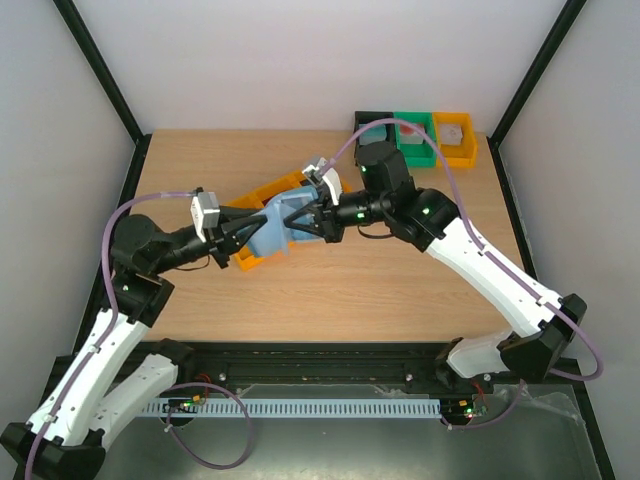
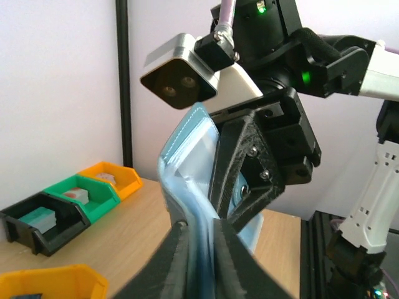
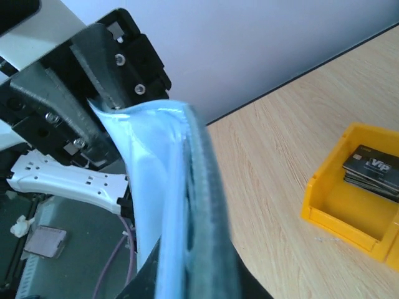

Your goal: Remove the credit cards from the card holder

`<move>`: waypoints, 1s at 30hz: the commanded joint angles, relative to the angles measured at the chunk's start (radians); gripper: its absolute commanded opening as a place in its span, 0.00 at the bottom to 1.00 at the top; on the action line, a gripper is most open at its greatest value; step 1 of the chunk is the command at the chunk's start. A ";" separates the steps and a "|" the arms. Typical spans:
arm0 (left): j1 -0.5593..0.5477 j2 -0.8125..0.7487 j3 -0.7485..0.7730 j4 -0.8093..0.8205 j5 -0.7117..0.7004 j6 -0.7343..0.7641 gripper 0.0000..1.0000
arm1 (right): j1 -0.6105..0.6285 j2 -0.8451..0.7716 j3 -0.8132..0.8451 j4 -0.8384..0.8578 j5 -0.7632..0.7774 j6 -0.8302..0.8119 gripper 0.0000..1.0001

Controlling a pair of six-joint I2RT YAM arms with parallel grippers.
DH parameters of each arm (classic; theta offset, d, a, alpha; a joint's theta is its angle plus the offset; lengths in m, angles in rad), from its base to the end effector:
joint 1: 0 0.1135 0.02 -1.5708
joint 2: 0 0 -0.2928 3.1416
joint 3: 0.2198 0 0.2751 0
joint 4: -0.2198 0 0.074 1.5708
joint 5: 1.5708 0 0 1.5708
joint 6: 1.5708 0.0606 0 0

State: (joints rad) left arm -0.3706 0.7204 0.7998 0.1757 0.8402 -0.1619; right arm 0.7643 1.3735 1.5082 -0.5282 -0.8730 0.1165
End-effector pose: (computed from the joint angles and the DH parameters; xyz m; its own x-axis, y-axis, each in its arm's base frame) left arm 0.1454 -0.1049 0.4166 0.0849 -0.1484 -0.9853 0.9394 0.3415 0.0295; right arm 0.2024 0.2584 0.4528 -0.3860 -0.2665 -0.8832 -0.9169 0.0051 0.3992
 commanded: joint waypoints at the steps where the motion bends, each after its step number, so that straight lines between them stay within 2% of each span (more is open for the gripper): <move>1: -0.021 -0.003 -0.035 0.025 -0.086 -0.010 0.33 | 0.000 -0.023 -0.038 0.248 -0.023 0.164 0.02; 2: -0.027 -0.001 -0.040 0.011 -0.122 0.002 0.48 | 0.001 -0.021 -0.039 0.259 -0.009 0.178 0.02; 4: -0.037 0.003 -0.046 -0.012 -0.169 0.019 0.63 | 0.002 -0.017 -0.037 0.275 0.016 0.200 0.02; 6: -0.049 0.008 -0.054 -0.022 -0.168 0.035 0.70 | 0.003 -0.014 -0.033 0.291 0.031 0.218 0.02; 9: -0.077 0.013 -0.062 -0.032 -0.156 0.059 0.71 | 0.008 -0.008 -0.027 0.306 0.032 0.232 0.02; 11: -0.087 0.019 -0.065 -0.028 -0.173 0.059 0.67 | 0.015 -0.007 -0.023 0.311 0.018 0.233 0.02; 16: -0.090 0.028 -0.061 0.005 -0.228 0.038 0.43 | 0.027 -0.005 -0.012 0.285 0.009 0.206 0.02; 17: -0.090 0.027 -0.063 0.009 -0.230 0.034 0.37 | 0.027 -0.004 -0.012 0.285 -0.001 0.207 0.02; 20: -0.089 0.023 -0.067 0.019 -0.240 0.003 0.06 | 0.026 -0.004 -0.015 0.296 -0.082 0.215 0.02; 22: -0.081 0.016 -0.070 0.024 -0.237 -0.023 0.02 | 0.026 -0.012 -0.005 0.243 -0.099 0.168 0.12; 24: -0.070 0.011 -0.073 0.035 -0.215 -0.050 0.02 | 0.018 -0.035 0.000 0.165 -0.064 0.108 0.39; 26: -0.061 0.004 -0.080 0.046 -0.196 -0.077 0.02 | -0.012 -0.082 -0.031 0.157 -0.038 0.092 0.55; 28: -0.058 -0.002 -0.089 0.051 -0.178 -0.080 0.02 | -0.055 -0.137 -0.070 0.180 -0.008 0.101 0.65; 30: -0.057 -0.006 -0.093 0.053 -0.153 -0.070 0.02 | -0.076 -0.175 -0.089 0.189 0.027 0.100 0.67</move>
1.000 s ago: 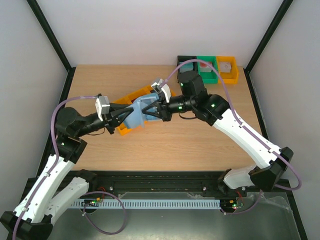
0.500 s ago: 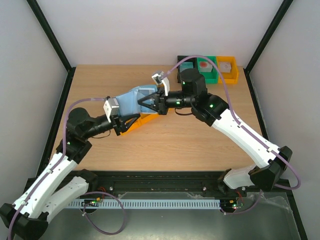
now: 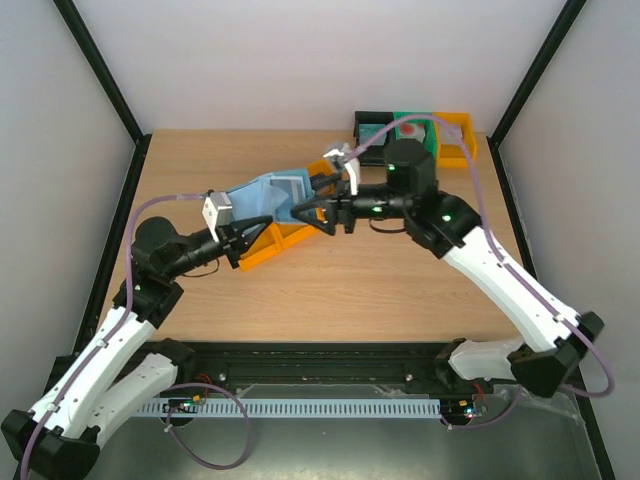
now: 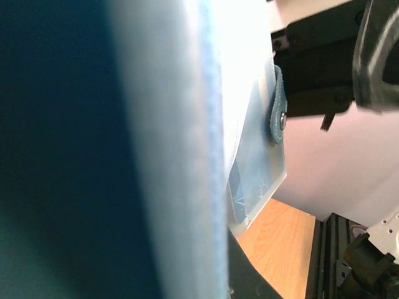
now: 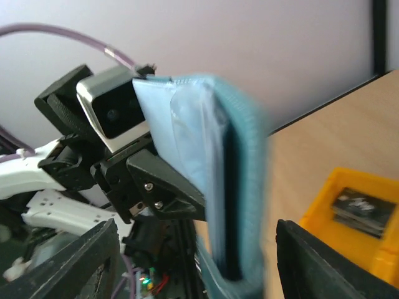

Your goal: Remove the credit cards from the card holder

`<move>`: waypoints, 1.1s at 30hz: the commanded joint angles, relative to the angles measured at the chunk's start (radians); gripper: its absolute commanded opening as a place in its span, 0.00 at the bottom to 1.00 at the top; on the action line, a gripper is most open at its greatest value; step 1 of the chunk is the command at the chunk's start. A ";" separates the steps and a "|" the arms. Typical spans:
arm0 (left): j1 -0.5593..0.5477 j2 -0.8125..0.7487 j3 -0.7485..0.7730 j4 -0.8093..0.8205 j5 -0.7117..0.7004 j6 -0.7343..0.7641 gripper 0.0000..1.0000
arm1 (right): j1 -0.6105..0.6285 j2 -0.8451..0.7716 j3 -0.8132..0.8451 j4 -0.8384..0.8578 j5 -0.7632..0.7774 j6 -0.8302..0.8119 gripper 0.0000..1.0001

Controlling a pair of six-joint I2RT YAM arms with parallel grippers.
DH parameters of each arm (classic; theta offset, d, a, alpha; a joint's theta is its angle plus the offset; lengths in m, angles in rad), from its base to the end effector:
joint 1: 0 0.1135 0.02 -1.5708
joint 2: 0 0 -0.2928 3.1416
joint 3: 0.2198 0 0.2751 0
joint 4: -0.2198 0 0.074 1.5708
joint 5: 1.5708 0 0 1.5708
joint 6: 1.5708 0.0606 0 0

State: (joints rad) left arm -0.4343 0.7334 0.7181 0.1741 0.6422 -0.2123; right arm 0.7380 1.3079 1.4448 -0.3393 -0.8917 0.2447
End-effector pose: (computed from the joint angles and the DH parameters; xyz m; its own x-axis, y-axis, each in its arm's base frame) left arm 0.1597 -0.1141 0.3847 -0.0438 -0.1657 -0.9852 0.8841 0.4528 -0.1155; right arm 0.1987 0.2444 0.4698 -0.3833 -0.1429 -0.9125 -0.9211 -0.0140 0.3891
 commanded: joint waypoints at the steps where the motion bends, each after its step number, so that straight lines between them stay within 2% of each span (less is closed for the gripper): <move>1: 0.006 -0.020 -0.011 0.055 0.059 -0.015 0.02 | -0.054 -0.122 -0.028 -0.003 0.066 -0.030 0.67; 10: 0.005 -0.025 -0.006 0.068 0.080 -0.018 0.02 | -0.057 -0.121 -0.001 -0.047 0.202 -0.031 0.46; 16: 0.006 -0.032 -0.006 0.068 0.093 -0.014 0.02 | -0.057 -0.115 -0.004 -0.059 0.242 -0.018 0.39; 19: 0.006 -0.033 -0.007 0.068 0.095 -0.015 0.02 | -0.057 -0.095 -0.005 -0.035 0.171 0.004 0.40; 26: 0.006 -0.034 -0.006 0.066 0.089 -0.016 0.02 | -0.056 -0.070 -0.028 -0.007 -0.029 0.018 0.52; 33: 0.006 -0.031 -0.012 0.068 0.083 -0.018 0.02 | -0.057 -0.077 -0.030 -0.057 -0.076 -0.023 0.62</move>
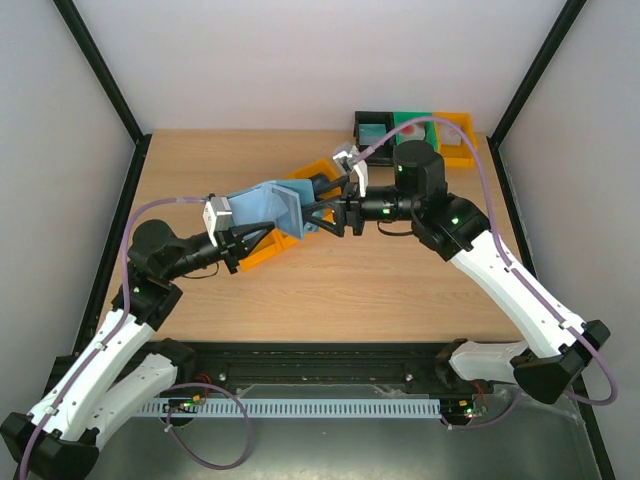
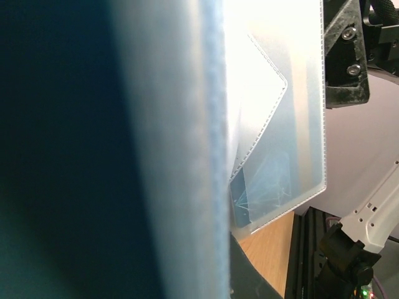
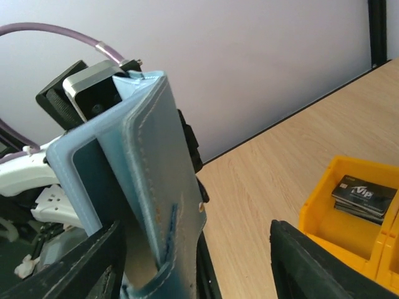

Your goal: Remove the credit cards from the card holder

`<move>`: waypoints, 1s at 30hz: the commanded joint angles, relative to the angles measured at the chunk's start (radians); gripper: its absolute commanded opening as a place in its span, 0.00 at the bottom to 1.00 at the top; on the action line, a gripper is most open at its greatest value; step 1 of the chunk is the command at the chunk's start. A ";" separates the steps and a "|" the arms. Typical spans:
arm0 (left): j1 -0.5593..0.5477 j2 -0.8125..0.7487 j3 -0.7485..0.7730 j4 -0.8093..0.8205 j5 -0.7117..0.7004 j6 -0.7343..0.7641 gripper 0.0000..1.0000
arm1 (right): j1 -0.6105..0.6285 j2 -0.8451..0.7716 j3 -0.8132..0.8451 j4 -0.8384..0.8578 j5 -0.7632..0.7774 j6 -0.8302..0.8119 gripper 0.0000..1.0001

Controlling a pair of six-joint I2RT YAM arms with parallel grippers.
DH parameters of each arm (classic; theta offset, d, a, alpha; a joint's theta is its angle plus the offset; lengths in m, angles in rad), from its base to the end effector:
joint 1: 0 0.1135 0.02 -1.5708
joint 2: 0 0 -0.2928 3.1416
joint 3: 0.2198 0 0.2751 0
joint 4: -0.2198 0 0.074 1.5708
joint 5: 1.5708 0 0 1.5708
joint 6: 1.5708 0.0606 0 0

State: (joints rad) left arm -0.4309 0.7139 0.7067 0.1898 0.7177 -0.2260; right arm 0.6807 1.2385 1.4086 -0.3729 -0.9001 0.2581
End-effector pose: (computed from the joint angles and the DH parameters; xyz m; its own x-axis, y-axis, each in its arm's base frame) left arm 0.1517 -0.1136 0.3850 -0.0414 -0.1668 -0.9851 0.9163 0.3868 -0.1040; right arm 0.1942 0.2183 0.4724 -0.4034 -0.1225 -0.9068 -0.9148 0.0325 0.4026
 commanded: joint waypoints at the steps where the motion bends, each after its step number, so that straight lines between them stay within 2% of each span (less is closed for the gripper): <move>1: 0.003 -0.013 0.000 0.051 0.006 -0.004 0.02 | 0.000 -0.012 0.015 -0.051 -0.070 -0.064 0.63; 6: 0.003 -0.016 -0.001 0.046 0.011 0.001 0.02 | -0.001 -0.054 0.026 -0.119 -0.028 -0.145 0.62; 9: 0.003 -0.015 0.000 0.049 0.013 0.001 0.02 | 0.000 -0.047 0.041 -0.145 -0.011 -0.153 0.49; 12: 0.003 -0.016 0.003 0.050 0.014 0.001 0.02 | 0.000 -0.036 0.057 -0.153 -0.003 -0.158 0.40; 17: 0.003 -0.015 0.006 0.049 0.023 0.001 0.02 | 0.000 -0.034 0.070 -0.133 0.043 -0.147 0.33; 22: 0.003 -0.013 0.009 0.056 0.027 -0.001 0.02 | 0.000 -0.014 0.073 -0.105 0.044 -0.113 0.31; 30: 0.003 -0.016 0.005 0.057 0.026 -0.002 0.02 | 0.000 0.022 0.050 -0.023 -0.026 -0.026 0.43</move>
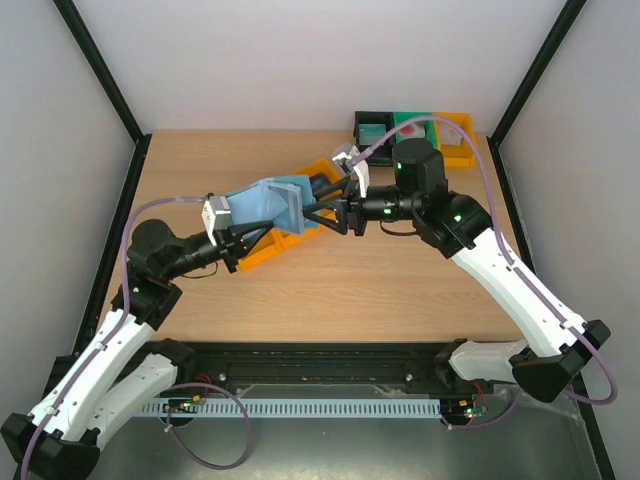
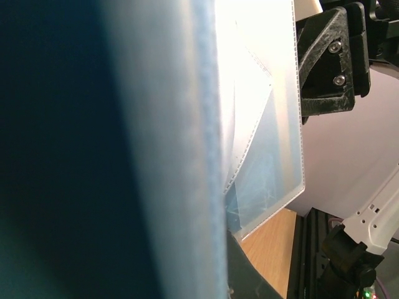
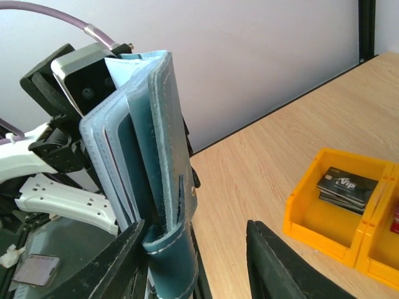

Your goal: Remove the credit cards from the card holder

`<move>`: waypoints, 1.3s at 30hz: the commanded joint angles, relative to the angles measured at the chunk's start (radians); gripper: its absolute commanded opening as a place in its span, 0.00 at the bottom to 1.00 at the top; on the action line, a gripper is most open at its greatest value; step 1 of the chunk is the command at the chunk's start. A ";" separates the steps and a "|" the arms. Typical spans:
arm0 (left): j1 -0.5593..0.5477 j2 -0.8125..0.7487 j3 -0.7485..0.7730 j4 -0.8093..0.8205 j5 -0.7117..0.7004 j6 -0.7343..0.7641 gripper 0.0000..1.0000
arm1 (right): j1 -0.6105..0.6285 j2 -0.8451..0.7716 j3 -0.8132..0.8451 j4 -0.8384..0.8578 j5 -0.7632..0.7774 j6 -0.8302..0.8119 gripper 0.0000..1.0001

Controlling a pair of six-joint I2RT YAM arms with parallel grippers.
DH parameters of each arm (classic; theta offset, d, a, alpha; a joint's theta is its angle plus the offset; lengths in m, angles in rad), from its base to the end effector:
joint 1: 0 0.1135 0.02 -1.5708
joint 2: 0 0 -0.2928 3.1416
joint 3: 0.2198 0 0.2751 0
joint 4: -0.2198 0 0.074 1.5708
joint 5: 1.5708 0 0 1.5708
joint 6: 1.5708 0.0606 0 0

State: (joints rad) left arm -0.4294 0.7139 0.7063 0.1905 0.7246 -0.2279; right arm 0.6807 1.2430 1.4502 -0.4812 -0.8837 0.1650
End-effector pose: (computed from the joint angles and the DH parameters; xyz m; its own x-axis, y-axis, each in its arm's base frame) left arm 0.1515 -0.1135 0.3849 -0.0432 -0.1663 -0.9851 0.9183 0.3817 -0.1047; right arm 0.1915 0.2154 0.4742 -0.3680 -0.1639 -0.9153 -0.9297 0.0522 0.3645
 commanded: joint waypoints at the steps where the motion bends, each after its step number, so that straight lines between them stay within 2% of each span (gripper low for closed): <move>1: 0.001 -0.015 0.005 0.056 0.019 -0.001 0.02 | 0.001 0.019 0.003 0.104 -0.051 0.081 0.44; 9: 0.001 -0.018 0.000 0.054 0.012 -0.002 0.02 | 0.002 0.006 -0.014 0.111 -0.027 0.087 0.54; 16: 0.003 -0.022 -0.002 0.055 0.010 -0.004 0.02 | 0.002 -0.058 0.024 -0.042 0.019 -0.071 0.60; 22: 0.003 -0.023 -0.007 0.059 0.016 -0.003 0.02 | 0.002 -0.080 0.020 -0.049 0.054 -0.072 0.59; 29: 0.003 -0.026 -0.005 0.057 0.016 -0.004 0.02 | 0.002 -0.026 0.015 0.030 0.002 0.002 0.50; 39: 0.006 -0.027 -0.008 0.056 0.016 -0.005 0.02 | 0.002 -0.012 -0.006 0.078 -0.015 0.036 0.49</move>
State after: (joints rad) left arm -0.4267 0.7025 0.7055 0.1959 0.7258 -0.2295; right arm 0.6807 1.2381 1.4483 -0.4492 -0.8837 0.1864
